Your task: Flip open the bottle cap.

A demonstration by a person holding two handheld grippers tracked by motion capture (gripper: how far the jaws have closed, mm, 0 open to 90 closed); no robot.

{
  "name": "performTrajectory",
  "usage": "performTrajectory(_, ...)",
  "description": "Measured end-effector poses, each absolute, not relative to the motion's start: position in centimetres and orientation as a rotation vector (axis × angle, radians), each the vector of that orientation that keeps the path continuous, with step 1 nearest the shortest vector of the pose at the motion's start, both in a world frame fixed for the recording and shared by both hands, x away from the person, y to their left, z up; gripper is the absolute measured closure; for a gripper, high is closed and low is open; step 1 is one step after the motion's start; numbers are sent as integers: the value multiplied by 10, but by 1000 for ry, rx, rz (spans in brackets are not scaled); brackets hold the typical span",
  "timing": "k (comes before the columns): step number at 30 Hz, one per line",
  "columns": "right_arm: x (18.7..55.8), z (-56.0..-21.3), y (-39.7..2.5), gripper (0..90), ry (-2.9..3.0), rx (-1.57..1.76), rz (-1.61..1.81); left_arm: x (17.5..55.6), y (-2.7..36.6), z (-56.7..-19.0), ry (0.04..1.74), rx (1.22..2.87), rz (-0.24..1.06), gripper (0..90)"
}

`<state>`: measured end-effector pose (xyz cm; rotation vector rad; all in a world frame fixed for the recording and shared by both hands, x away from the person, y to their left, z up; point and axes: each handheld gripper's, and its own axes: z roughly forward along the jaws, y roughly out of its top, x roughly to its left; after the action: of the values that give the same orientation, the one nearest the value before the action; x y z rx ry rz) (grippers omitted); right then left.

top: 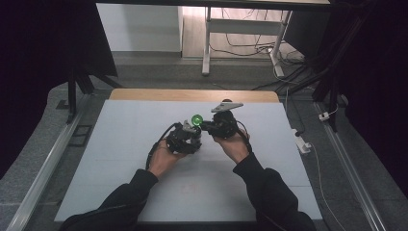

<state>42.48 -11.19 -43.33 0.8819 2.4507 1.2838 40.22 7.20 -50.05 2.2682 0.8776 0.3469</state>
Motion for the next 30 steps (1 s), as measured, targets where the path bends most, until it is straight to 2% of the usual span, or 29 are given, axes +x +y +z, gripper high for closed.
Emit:
performTrajectory(11, 413, -430, -113, 657, 2477, 869, 1262, 395, 89, -491, 875, 2242, 285, 342)
performTrajectory(22, 402, -431, -125, 482, 2505, 896, 1275, 382, 101, -481, 845, 2237, 186, 220)
performTrajectory(30, 390, -431, -130, 348, 2528, 885, 1292, 366, 117, -477, 884, 2209, 98, 151)
